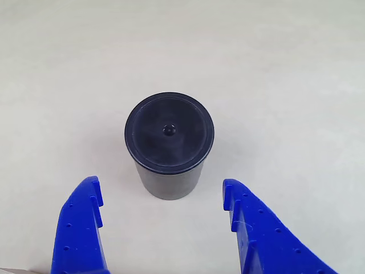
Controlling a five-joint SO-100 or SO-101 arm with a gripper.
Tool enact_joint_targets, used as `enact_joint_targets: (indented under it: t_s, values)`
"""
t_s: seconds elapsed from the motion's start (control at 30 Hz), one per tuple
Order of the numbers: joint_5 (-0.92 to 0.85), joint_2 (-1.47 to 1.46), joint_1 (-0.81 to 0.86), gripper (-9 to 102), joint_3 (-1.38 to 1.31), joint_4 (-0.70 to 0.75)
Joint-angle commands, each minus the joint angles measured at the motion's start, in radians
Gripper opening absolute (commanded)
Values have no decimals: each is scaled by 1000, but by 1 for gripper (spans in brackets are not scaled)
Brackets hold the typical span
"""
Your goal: Place the black cylinder in the wooden box then return to rest.
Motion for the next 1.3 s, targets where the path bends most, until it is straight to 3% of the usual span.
enact_joint_targets:
  t_s: [0.0, 1.27]
  values:
    - [12, -49, 9, 32, -109, -32]
    - [26, 195, 15, 32, -407, -43]
